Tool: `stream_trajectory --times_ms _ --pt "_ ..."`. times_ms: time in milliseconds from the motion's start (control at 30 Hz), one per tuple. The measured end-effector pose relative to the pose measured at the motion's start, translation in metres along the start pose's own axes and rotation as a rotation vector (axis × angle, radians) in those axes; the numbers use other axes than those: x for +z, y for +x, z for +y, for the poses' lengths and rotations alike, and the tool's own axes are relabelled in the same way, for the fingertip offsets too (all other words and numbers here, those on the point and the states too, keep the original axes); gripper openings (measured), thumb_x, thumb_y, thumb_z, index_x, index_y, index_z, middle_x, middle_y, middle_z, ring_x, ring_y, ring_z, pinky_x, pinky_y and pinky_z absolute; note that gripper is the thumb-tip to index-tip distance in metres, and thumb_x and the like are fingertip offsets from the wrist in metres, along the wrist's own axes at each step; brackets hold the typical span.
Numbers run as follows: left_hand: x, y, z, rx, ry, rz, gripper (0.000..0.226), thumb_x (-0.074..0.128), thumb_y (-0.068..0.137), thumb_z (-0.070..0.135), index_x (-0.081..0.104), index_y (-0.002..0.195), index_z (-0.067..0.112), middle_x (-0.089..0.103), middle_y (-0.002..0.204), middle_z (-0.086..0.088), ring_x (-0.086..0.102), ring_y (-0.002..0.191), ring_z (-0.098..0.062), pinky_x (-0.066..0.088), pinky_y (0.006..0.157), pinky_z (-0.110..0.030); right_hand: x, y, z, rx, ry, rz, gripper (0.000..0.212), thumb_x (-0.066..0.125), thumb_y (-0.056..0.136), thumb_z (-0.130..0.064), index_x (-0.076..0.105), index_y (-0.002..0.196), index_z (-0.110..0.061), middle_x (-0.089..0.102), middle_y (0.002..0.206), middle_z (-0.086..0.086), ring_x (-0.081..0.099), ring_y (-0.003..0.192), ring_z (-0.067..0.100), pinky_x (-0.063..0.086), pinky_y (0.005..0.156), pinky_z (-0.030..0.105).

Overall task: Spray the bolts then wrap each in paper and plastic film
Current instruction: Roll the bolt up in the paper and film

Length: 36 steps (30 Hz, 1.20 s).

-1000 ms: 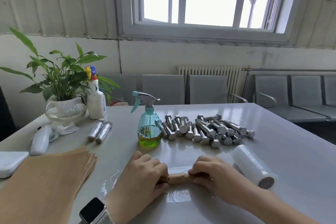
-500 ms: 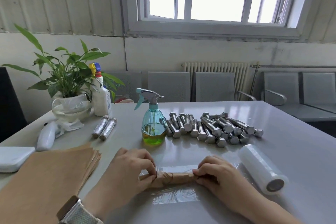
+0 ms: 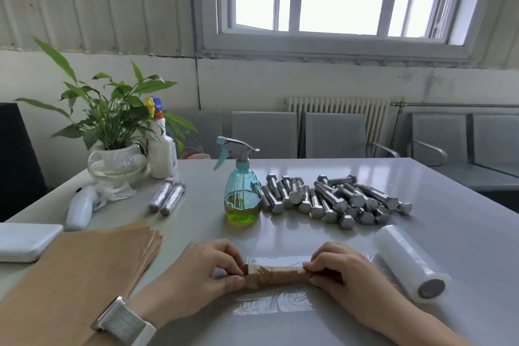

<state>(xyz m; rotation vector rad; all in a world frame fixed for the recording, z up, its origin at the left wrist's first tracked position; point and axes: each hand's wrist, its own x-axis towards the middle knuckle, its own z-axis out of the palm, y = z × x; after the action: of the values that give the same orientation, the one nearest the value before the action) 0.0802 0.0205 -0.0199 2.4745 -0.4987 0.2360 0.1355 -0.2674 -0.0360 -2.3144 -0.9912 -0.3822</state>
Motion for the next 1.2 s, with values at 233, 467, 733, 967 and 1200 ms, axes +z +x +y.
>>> stream_trajectory --times_ms 233,467,733,967,1200 --pt "-0.002 -0.001 -0.003 -0.115 -0.067 0.073 0.017 0.084 0.073 0.029 0.069 0.077 0.036 0.071 0.081 0.017 0.065 0.081 -0.004 0.048 0.075 -0.018 -0.001 0.0 -0.001 0.012 0.012 -0.001 0.006 0.08 0.08 -0.013 0.076 0.084 -0.016 0.066 0.089 -0.011 0.06 0.087 0.007 0.046 0.08 0.017" --pt "0.006 -0.001 -0.004 -0.06 0.049 0.136 0.013 0.082 0.069 0.036 0.072 0.078 0.038 0.065 0.081 0.026 0.057 0.078 -0.001 0.045 0.079 -0.026 0.0 0.0 -0.003 0.016 0.016 -0.004 0.006 0.079 0.082 -0.014 0.076 0.086 -0.016 0.065 0.091 -0.012 0.058 0.087 0.001 0.043 0.08 0.012" --pt "0.016 -0.003 0.008 -0.052 0.234 0.198 0.009 0.066 0.071 0.041 0.066 0.07 0.032 0.059 0.08 0.023 0.052 0.072 0.002 0.041 0.078 -0.027 0.0 0.0 -0.003 0.038 0.02 -0.007 0.006 0.08 0.081 -0.014 0.077 0.086 -0.016 0.065 0.091 -0.013 0.058 0.089 0.0 0.04 0.079 0.01" --pt "0.01 0.006 0.021 -0.331 0.246 0.042 0.015 0.063 0.074 0.041 0.058 0.077 0.027 0.061 0.075 0.012 0.058 0.073 -0.006 0.044 0.065 -0.022 0.001 0.0 -0.002 0.035 0.028 -0.009 0.007 0.08 0.081 -0.014 0.076 0.086 -0.016 0.065 0.092 -0.013 0.057 0.092 0.0 0.04 0.079 0.009" --pt "-0.01 0.034 0.028 -0.432 0.168 -0.285 0.01 0.073 0.076 0.029 0.063 0.077 0.028 0.063 0.073 0.01 0.051 0.055 0.0 0.035 0.042 -0.008 0.002 -0.001 0.001 0.019 0.022 -0.011 0.008 0.08 0.08 -0.013 0.075 0.085 -0.016 0.065 0.091 -0.015 0.057 0.091 0.0 0.041 0.078 0.01"
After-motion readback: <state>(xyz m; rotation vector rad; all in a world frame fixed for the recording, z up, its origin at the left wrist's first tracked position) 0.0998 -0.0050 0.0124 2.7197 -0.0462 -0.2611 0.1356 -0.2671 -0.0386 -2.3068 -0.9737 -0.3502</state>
